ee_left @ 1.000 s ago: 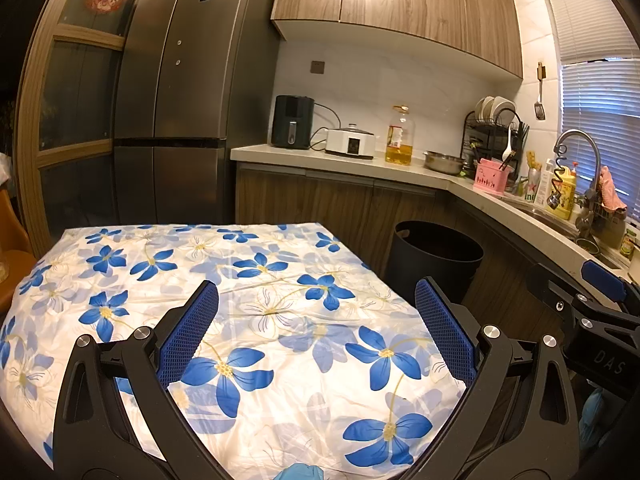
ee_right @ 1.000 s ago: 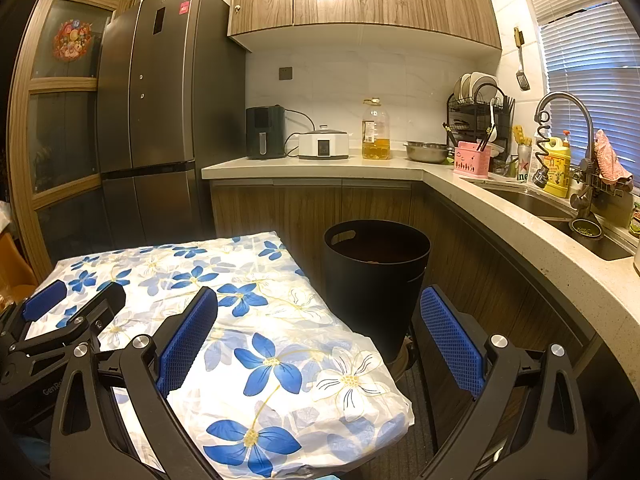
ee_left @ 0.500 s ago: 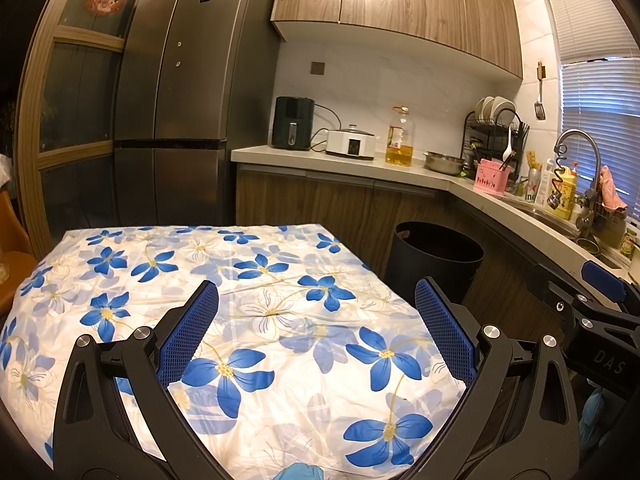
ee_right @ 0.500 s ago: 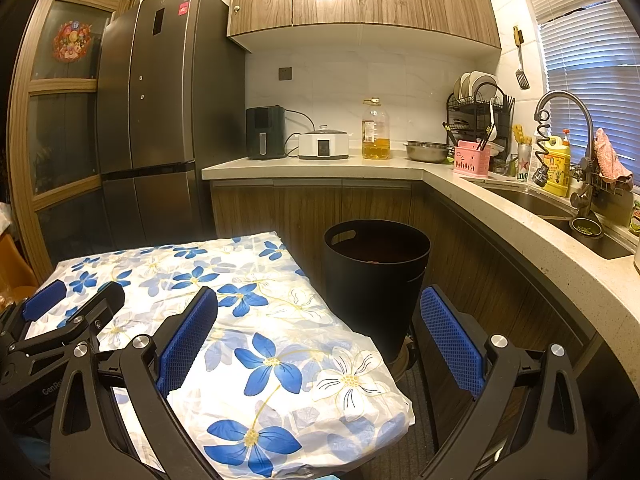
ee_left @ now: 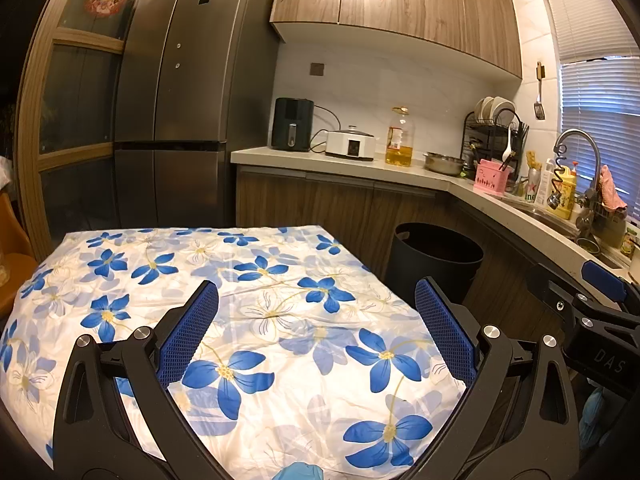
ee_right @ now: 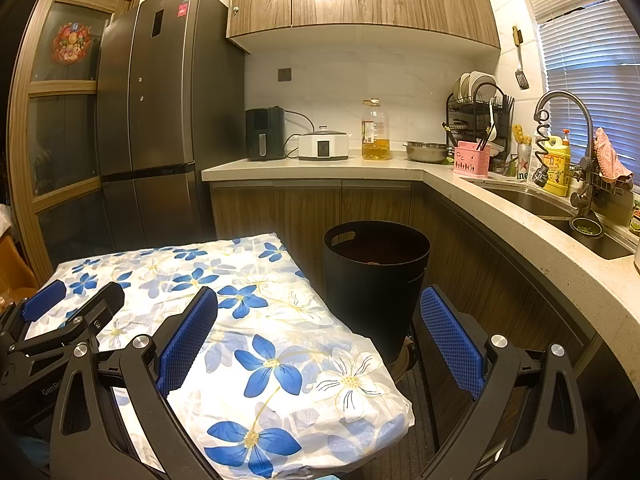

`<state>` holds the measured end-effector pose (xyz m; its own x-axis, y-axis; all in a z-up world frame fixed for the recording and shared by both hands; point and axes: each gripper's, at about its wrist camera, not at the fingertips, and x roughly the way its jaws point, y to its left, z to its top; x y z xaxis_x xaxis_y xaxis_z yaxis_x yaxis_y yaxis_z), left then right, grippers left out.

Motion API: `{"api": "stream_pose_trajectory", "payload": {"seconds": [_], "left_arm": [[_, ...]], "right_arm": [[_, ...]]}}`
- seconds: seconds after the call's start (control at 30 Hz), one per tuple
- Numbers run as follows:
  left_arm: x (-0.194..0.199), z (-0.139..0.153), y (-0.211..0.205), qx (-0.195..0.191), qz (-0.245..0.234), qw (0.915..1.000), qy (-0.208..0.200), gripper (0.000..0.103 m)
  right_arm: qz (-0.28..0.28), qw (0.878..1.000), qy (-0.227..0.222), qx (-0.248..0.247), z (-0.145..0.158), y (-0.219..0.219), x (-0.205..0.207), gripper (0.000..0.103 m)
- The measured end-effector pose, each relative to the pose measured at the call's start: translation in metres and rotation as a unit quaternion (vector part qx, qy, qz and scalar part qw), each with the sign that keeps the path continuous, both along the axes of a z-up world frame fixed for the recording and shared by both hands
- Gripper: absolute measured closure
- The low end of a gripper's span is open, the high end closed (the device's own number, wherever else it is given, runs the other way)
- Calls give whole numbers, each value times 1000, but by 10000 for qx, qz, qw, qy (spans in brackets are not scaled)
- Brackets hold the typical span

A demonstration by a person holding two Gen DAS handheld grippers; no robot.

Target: Collect trash

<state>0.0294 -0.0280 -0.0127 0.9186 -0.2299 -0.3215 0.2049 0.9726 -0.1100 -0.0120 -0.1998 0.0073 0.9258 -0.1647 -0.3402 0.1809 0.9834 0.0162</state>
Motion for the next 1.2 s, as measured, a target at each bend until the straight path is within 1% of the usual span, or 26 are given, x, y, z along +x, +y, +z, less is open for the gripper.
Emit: {"api": "stream_pose_trajectory", "payload": {"seconds": [0.37, 0.6, 0.87, 1.2], "left_arm": [[-1, -1, 0, -4, 1, 10000, 0, 6], [3, 3, -1, 61, -12, 10000, 30, 6], [7, 6, -2, 106, 12, 9999, -40, 6], [9, 5, -2, 293, 128, 9993, -167, 6]], "right_arm": [[4, 10000, -5, 3, 0, 1, 0, 6], [6, 10000, -7, 11, 1, 0, 0, 6], [-20, 10000, -5, 23, 2, 2, 2, 6], [-25, 10000, -8, 33, 2, 1, 1, 6]]}}
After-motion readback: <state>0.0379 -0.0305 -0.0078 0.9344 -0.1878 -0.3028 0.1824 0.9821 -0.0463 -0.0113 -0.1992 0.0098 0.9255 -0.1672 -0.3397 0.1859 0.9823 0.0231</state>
